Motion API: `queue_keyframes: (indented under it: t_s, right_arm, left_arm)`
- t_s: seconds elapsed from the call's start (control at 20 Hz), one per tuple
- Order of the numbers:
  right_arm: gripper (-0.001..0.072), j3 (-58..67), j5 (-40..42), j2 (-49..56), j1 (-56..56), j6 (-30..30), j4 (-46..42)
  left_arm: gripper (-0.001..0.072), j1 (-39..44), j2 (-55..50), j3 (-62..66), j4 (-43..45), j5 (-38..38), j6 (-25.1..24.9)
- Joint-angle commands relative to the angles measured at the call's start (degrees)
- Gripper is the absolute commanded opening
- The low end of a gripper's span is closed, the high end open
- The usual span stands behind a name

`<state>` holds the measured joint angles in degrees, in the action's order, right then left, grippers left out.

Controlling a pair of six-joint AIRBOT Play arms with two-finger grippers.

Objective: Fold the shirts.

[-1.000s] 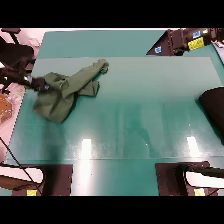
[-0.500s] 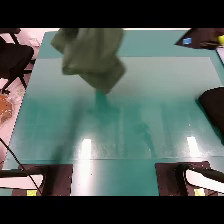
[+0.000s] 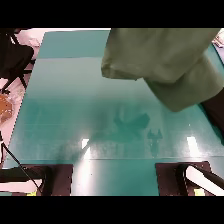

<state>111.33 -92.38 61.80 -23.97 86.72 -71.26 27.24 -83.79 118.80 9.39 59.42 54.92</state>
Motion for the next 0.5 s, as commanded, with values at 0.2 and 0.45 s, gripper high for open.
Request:
queue_keyframes:
  t_s: [0.2, 0.45]
  right_arm:
    - [0.0659, -0.02, -0.87, 4.04, 5.51, 0.20, -0.50]
    - [0.0659, 0.00, -1.90, 10.91, 14.69, -0.70, -0.48]
  left_arm:
    - [0.0030, 0.81, -0.15, -17.81, 43.36, 19.26, 7.06]
    - [0.0030, 0.57, -0.15, -33.66, 72.24, 12.63, 8.55]
